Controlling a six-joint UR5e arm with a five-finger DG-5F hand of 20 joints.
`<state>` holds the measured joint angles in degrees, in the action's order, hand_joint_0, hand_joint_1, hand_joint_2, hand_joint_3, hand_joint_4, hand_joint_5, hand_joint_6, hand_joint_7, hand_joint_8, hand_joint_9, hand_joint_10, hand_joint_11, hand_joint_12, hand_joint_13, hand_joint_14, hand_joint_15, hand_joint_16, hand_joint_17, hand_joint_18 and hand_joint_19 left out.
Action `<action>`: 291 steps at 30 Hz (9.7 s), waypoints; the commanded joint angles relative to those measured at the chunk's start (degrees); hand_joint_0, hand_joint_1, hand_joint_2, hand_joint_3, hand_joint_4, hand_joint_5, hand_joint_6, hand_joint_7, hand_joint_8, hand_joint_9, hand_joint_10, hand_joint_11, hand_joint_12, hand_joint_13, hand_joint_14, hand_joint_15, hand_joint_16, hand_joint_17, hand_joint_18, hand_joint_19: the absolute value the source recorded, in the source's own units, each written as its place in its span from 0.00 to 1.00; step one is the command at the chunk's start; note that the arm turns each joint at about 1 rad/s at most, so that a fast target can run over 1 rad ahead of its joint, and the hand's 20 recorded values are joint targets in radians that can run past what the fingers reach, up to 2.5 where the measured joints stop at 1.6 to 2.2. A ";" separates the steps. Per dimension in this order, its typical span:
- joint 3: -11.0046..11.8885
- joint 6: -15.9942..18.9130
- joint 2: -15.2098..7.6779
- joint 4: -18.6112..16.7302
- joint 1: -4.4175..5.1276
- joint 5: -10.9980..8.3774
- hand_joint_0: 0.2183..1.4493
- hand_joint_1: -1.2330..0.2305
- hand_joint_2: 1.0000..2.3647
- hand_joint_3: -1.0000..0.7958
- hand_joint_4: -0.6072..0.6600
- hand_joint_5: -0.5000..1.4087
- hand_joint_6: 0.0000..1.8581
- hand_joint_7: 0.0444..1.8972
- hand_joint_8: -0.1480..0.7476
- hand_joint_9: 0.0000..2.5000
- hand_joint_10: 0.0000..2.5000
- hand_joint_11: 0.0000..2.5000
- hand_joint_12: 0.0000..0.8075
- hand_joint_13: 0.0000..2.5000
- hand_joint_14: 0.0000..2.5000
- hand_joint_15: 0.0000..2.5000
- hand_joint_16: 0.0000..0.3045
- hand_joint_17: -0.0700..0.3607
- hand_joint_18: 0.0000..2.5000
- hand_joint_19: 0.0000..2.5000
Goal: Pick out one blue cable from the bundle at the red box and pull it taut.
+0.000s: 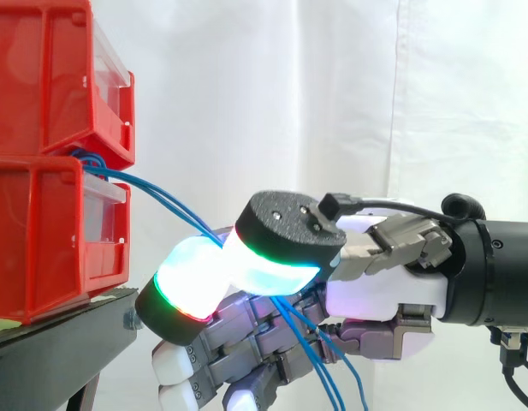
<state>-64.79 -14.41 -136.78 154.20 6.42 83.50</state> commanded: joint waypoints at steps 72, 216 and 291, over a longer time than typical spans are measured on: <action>0.02 -0.09 0.98 0.57 0.09 -0.35 0.48 0.20 0.01 0.34 0.40 0.19 0.51 0.51 0.52 0.40 0.01 0.19 0.53 0.31 0.01 0.16 0.19 0.47 0.31 0.27; 0.63 0.70 0.98 1.54 0.44 -1.06 0.24 0.42 0.00 0.28 0.56 0.20 0.46 0.45 0.51 0.51 0.01 0.26 0.55 0.42 0.01 0.25 0.20 0.49 0.36 0.30; -0.60 2.81 7.22 23.51 1.49 -3.69 0.38 0.30 0.02 0.50 0.42 0.19 0.51 0.53 0.52 0.48 0.01 0.26 0.54 0.40 0.01 0.24 0.19 0.47 0.33 0.29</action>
<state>-64.70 -11.83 -130.40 176.33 7.73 80.49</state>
